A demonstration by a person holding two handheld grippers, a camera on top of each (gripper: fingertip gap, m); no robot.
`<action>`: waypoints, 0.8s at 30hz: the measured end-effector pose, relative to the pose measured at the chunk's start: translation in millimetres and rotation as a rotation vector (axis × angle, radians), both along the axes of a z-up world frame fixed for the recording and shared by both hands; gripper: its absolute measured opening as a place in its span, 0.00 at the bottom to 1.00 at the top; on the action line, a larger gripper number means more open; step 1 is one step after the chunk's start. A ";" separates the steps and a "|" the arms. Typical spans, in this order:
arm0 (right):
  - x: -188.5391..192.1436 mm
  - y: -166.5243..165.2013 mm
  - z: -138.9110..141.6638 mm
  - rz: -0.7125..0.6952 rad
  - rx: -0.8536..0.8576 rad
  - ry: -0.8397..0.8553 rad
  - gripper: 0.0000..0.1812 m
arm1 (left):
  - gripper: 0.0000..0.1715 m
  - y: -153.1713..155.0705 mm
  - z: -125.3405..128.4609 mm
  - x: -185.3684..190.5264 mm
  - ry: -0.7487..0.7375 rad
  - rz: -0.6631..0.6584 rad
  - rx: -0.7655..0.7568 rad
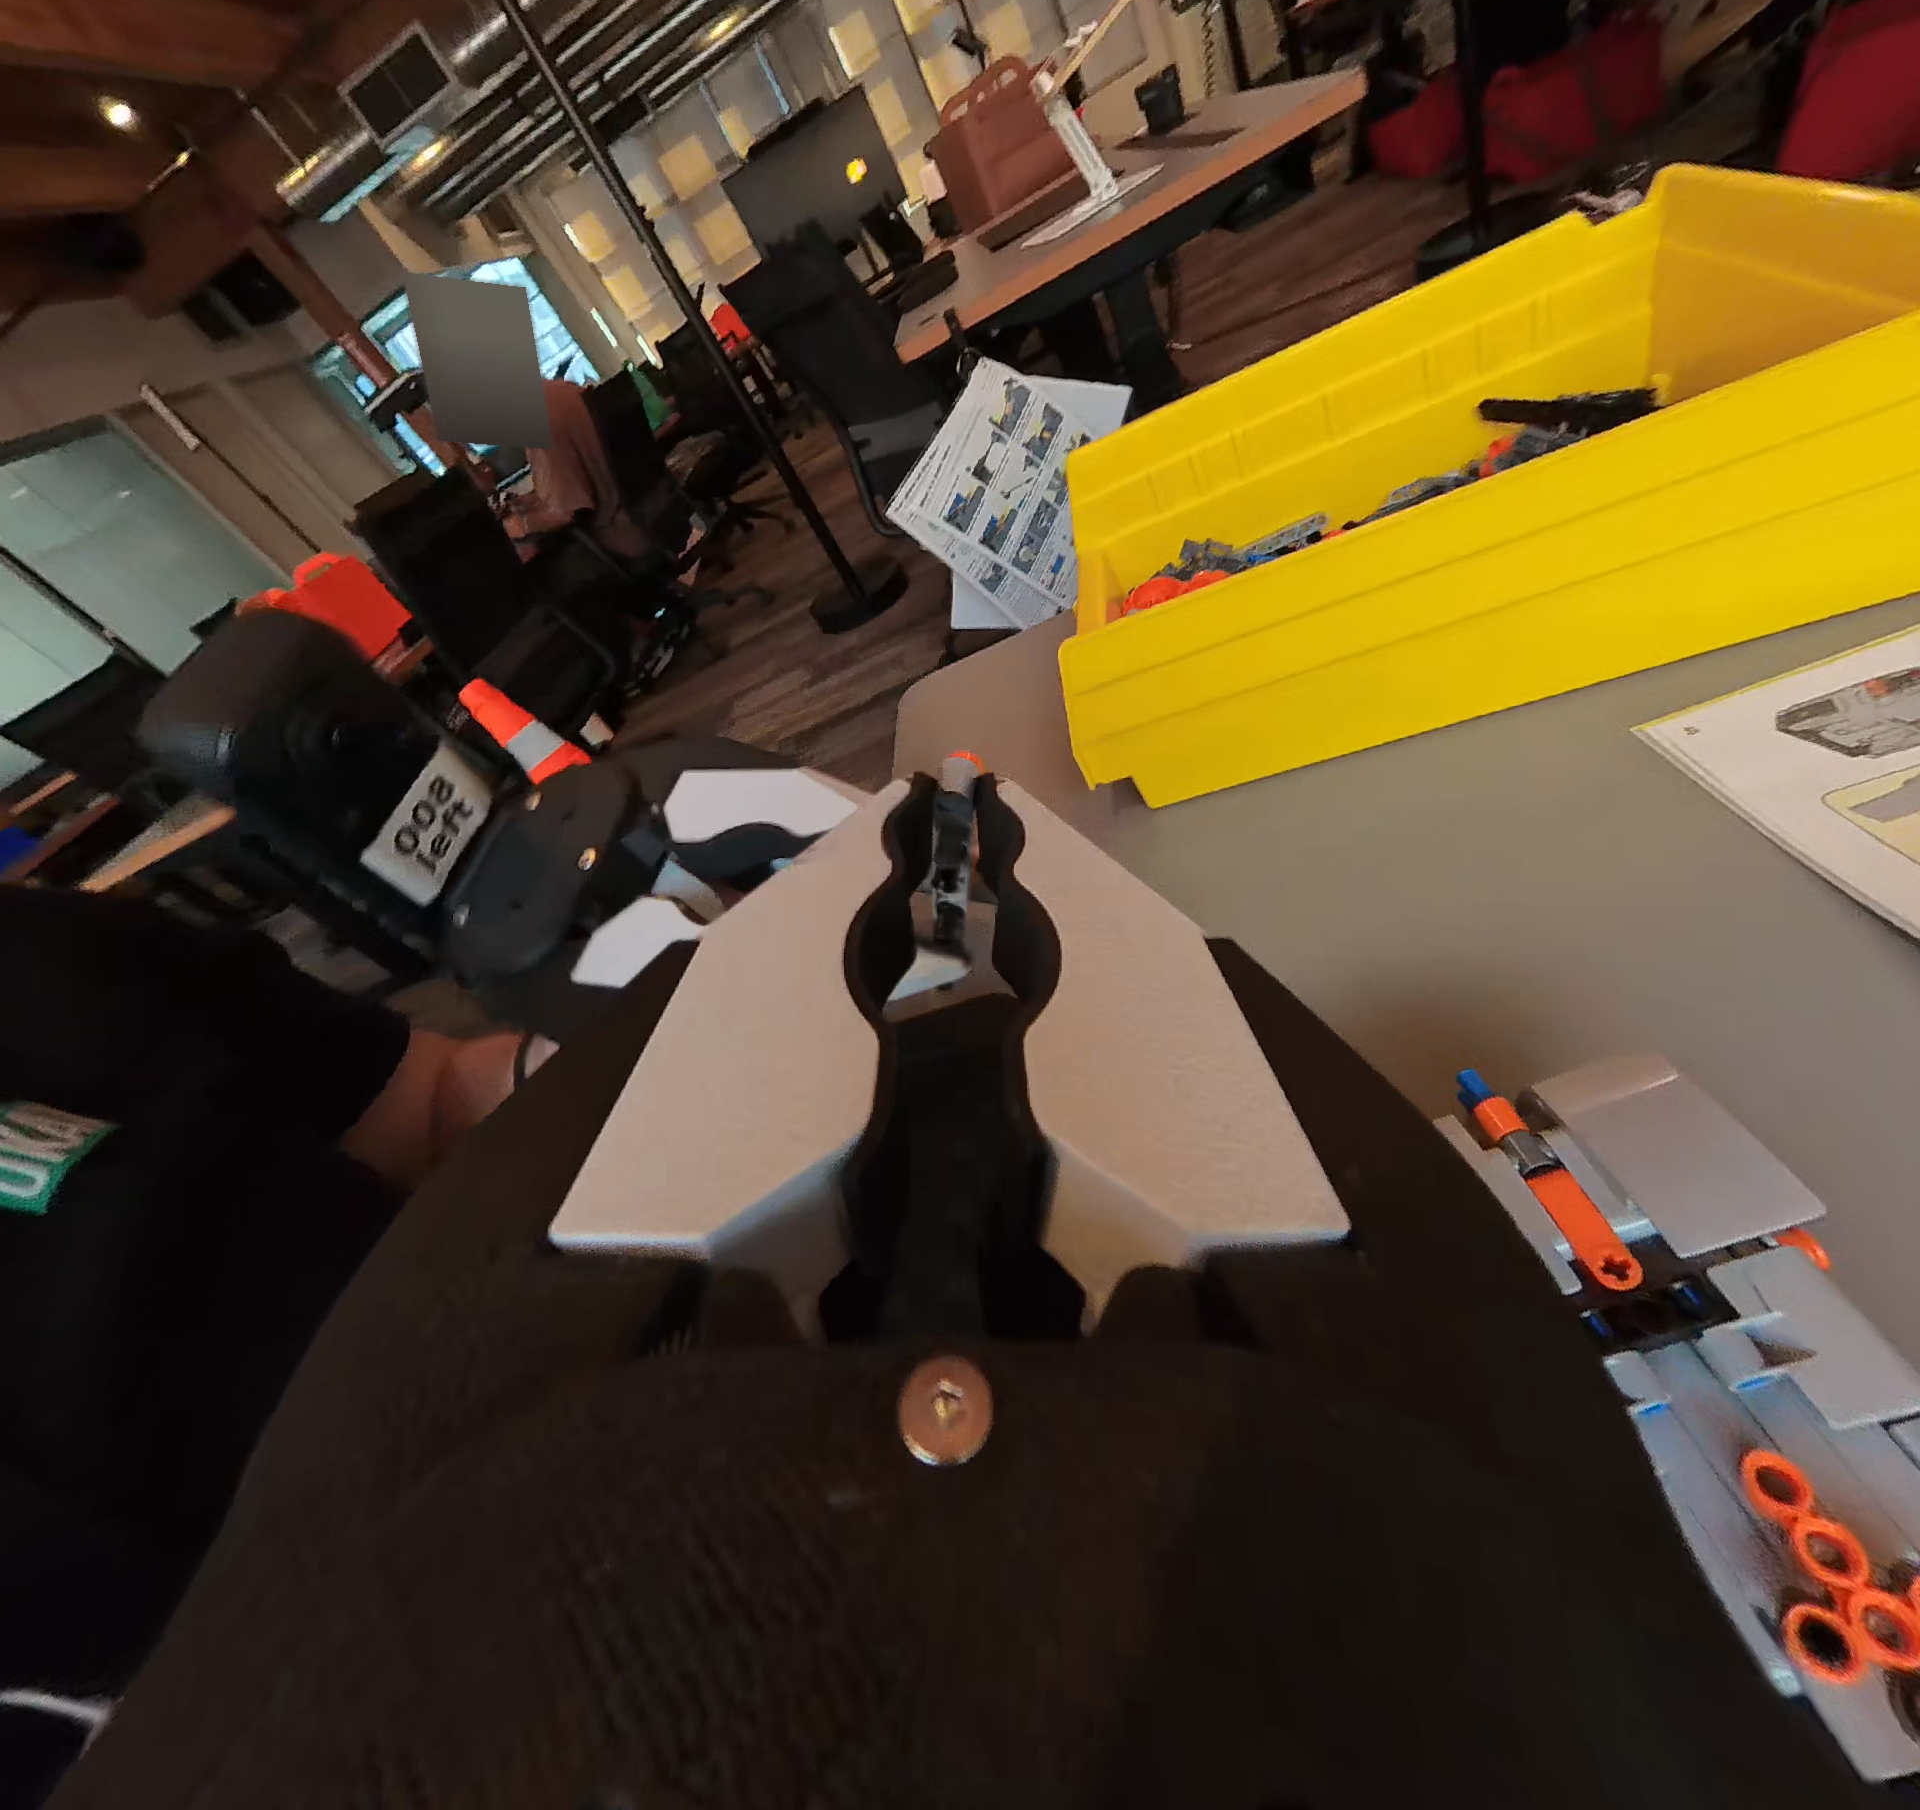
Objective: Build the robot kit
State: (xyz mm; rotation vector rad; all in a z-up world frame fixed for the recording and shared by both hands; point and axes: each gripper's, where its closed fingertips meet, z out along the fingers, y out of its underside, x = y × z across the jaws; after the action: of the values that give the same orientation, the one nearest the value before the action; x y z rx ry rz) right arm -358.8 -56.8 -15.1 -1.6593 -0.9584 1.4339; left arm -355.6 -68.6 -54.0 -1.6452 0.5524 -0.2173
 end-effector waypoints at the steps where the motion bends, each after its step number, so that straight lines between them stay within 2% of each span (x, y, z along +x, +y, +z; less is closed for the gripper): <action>1: -1.1 -0.3 -5.2 0.013 0.017 -0.020 0.03 | 0.14 -2.1 -1.4 1.1 -0.054 -0.042 -0.033; 4: -5.8 -7.5 -18.5 0.084 0.096 -0.081 0.03 | 0.21 -10.3 5.3 -1.8 -0.216 -0.172 -0.097; 9: -17.2 -37.3 -14.8 0.260 0.194 -0.040 0.03 | 0.14 -25.8 4.2 -5.8 -0.276 -0.398 -0.171; 12: -22.7 -50.3 -13.1 0.319 0.213 -0.023 0.03 | 0.10 -37.3 -4.2 2.1 -0.240 -0.521 -0.202; 15: -27.2 -53.1 -15.0 0.333 0.207 -0.026 0.03 | 0.06 -35.9 -7.0 3.2 -0.204 -0.534 -0.157; 24: -36.0 -47.3 -21.1 0.353 0.151 -0.039 0.03 | 0.05 -30.2 -4.1 -2.9 -0.298 -0.587 -0.172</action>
State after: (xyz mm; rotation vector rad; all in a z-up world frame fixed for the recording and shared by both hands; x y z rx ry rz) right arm -394.8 -104.1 -36.2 -1.4616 -1.4007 1.5138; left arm -358.5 -98.8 -58.1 -1.5390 0.7911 -0.9471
